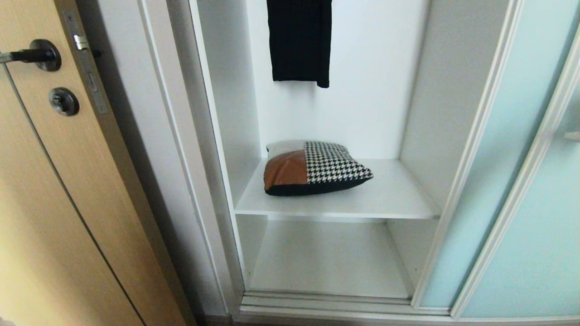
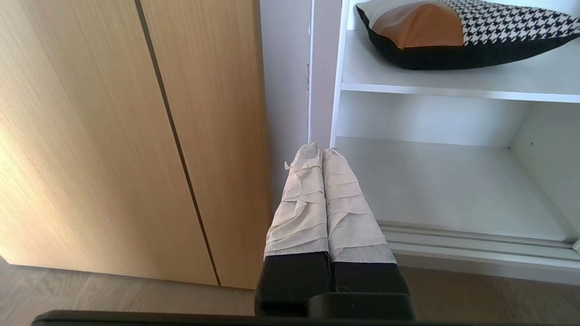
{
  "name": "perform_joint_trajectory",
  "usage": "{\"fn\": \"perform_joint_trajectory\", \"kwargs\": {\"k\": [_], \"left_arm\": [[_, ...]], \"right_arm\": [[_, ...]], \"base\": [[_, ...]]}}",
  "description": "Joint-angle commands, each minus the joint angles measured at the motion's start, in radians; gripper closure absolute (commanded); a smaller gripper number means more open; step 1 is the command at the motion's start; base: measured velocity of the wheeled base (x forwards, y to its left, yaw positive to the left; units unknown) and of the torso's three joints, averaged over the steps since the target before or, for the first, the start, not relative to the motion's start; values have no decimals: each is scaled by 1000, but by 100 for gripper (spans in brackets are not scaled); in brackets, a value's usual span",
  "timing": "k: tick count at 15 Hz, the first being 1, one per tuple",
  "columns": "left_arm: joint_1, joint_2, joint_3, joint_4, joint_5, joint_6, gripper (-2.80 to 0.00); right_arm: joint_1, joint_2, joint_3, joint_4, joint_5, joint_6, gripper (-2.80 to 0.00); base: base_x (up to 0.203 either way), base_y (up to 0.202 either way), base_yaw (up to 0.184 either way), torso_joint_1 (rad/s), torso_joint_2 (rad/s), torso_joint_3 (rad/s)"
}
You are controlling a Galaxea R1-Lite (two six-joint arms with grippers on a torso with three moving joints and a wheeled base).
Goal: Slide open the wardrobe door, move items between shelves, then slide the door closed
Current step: Close the door
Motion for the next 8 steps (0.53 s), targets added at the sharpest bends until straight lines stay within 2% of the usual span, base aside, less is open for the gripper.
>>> {"fn": "perform_joint_trajectory", "kwargs": {"k": [1,8], "left_arm": [[0,0,2,0,0,-1,0],[0,0,2,0,0,-1,0]], "right_arm": [[2,27,-2,1,-18,0,0],[19,56,-44,1,-20,14,0]], "base": [[0,0,0,0,0,0],[0,0,0,0,0,0]]}}
